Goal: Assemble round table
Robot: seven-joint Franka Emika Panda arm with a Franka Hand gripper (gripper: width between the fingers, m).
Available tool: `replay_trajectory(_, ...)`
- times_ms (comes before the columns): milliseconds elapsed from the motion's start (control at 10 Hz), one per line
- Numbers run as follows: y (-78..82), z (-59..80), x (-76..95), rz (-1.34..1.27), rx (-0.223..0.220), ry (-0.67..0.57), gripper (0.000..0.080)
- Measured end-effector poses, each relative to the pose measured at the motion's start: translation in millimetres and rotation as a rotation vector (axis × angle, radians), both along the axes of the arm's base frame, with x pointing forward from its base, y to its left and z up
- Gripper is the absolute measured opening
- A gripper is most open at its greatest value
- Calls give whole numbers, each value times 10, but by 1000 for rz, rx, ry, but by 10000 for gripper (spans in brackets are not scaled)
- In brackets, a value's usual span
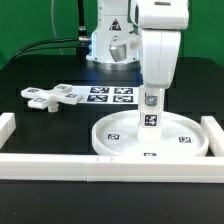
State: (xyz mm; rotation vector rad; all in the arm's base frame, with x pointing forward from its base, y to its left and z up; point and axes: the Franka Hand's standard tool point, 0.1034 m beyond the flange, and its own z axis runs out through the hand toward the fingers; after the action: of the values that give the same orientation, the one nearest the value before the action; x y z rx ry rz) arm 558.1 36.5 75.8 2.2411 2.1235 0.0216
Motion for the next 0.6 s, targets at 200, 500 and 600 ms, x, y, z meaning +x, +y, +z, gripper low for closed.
replay_trajectory(200, 14, -1, -2, -122, 8, -3, 407)
replay_trajectory(500, 15, -1, -2, -341, 18, -9, 409)
replay_trajectory(600, 15, -1, -2, -393, 21, -11, 409)
